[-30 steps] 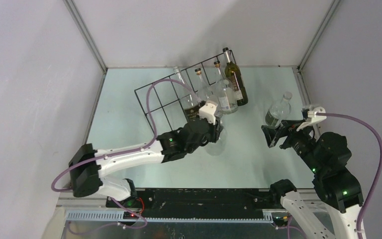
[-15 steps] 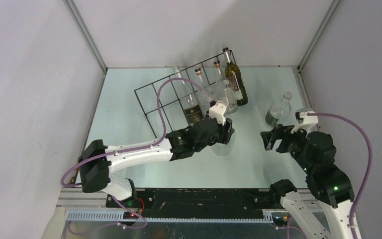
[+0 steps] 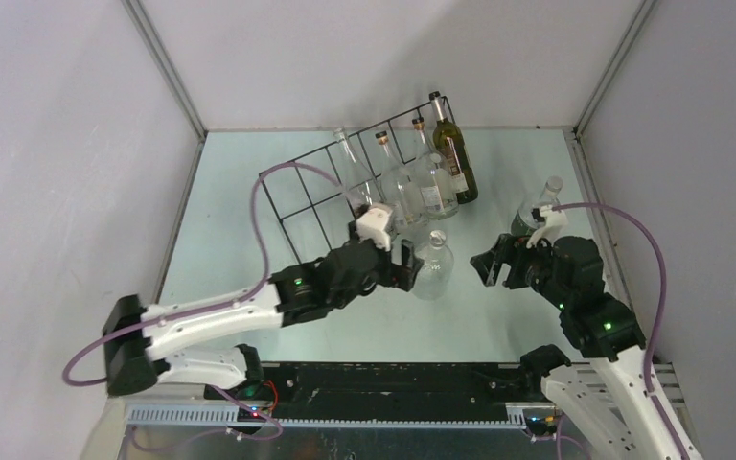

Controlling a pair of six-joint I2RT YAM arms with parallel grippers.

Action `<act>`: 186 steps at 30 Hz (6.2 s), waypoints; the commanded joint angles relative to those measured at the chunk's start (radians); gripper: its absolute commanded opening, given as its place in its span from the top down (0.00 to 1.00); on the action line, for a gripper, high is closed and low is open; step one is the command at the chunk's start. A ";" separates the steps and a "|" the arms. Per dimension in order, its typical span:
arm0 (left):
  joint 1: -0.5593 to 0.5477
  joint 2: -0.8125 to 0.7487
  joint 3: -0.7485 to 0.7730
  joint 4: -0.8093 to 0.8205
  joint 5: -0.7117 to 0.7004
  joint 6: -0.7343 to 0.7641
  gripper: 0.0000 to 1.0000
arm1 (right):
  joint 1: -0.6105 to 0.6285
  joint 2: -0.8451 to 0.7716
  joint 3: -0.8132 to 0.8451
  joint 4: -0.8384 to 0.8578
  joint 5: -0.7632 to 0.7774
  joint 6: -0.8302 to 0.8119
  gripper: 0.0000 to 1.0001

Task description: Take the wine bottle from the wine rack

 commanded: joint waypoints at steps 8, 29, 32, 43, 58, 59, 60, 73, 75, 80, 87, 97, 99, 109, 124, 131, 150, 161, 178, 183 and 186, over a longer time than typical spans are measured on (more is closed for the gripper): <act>0.059 -0.276 -0.223 -0.122 -0.192 -0.147 0.03 | 0.324 0.207 -0.008 0.340 0.196 0.030 0.16; 0.170 -0.416 -0.287 -0.201 -0.175 -0.170 0.02 | 0.374 0.478 0.036 0.497 0.326 -0.029 0.36; 0.171 -0.398 -0.279 -0.198 -0.167 -0.174 0.02 | 0.383 0.485 0.037 0.485 0.337 -0.040 0.43; 0.172 -0.336 -0.238 -0.205 -0.153 -0.158 0.02 | 0.413 0.447 0.037 0.428 0.465 -0.127 0.75; 0.173 -0.308 -0.224 -0.204 -0.144 -0.157 0.02 | 0.115 0.348 0.061 0.336 0.427 -0.149 1.00; 0.173 -0.310 -0.225 -0.205 -0.145 -0.158 0.02 | 0.075 0.340 0.061 0.326 0.419 -0.148 1.00; 0.173 -0.311 -0.225 -0.206 -0.145 -0.157 0.02 | 0.055 0.337 0.061 0.316 0.415 -0.146 1.00; 0.173 -0.295 -0.215 -0.205 -0.134 -0.149 0.02 | -0.240 0.280 0.061 0.226 0.581 -0.035 1.00; 0.174 -0.289 -0.206 -0.208 -0.132 -0.143 0.02 | -0.261 0.278 0.061 0.225 0.625 -0.025 1.00; 0.175 -0.285 -0.202 -0.212 -0.130 -0.136 0.02 | -0.333 0.284 0.061 0.253 0.665 -0.010 1.00; 0.175 -0.287 -0.211 -0.211 -0.129 -0.135 0.02 | -0.401 0.298 0.061 0.308 0.711 -0.007 0.99; 0.176 -0.287 -0.218 -0.209 -0.134 -0.125 0.02 | -0.402 0.340 0.061 0.285 0.636 0.033 0.62; 0.176 -0.289 -0.224 -0.208 -0.134 -0.126 0.01 | -0.403 0.342 0.061 0.281 0.631 0.039 0.53; 0.190 -0.316 -0.243 -0.213 -0.135 -0.127 0.01 | -0.403 0.297 0.095 0.224 0.650 0.040 0.26; 0.318 -0.322 -0.185 -0.194 0.007 -0.116 0.00 | -0.401 0.167 0.287 0.076 0.625 0.011 0.13; 0.474 -0.224 -0.054 -0.137 0.189 -0.053 0.00 | -0.322 0.171 0.446 -0.008 0.572 -0.016 0.10; 0.746 0.168 0.320 -0.060 0.477 -0.006 0.01 | 0.367 0.201 0.526 -0.024 0.838 -0.086 0.10; 0.785 0.360 0.448 -0.059 0.440 0.020 0.15 | 0.427 0.168 0.526 -0.031 0.888 -0.102 0.12; 0.812 0.567 0.607 -0.055 0.439 0.029 0.36 | 0.429 0.116 0.528 -0.083 0.895 -0.092 0.12; 0.812 0.615 0.646 -0.067 0.439 0.036 0.44 | 0.429 0.106 0.526 -0.100 0.898 -0.086 0.12; 0.813 0.627 0.660 -0.071 0.439 0.042 0.53 | 0.430 0.102 0.528 -0.112 0.905 -0.082 0.12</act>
